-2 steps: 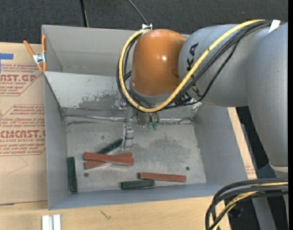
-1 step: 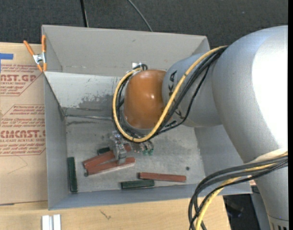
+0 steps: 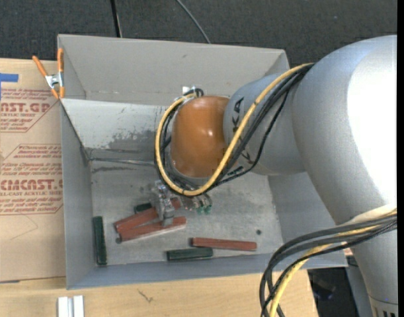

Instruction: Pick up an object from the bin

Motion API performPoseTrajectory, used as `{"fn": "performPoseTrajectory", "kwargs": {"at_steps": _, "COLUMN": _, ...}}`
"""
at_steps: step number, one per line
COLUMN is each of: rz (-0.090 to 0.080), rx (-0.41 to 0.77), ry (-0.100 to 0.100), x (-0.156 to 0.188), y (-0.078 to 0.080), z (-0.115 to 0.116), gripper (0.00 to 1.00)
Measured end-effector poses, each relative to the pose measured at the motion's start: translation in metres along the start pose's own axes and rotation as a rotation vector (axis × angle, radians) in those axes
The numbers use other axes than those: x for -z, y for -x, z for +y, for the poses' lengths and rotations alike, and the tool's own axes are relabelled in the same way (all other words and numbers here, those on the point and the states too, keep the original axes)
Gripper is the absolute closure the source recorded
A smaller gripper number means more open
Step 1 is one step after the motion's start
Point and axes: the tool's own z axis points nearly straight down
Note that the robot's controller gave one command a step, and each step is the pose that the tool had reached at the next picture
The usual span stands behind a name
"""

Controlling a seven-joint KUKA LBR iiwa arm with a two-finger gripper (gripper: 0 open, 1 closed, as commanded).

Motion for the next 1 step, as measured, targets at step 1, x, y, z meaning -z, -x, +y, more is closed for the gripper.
{"fn": "performPoseTrajectory", "kwargs": {"at_steps": 1, "rz": 0.012, "rx": 0.163, "ry": 0.002, "x": -0.0055, "y": -0.0089, "z": 0.0419, "gripper": 0.0}}
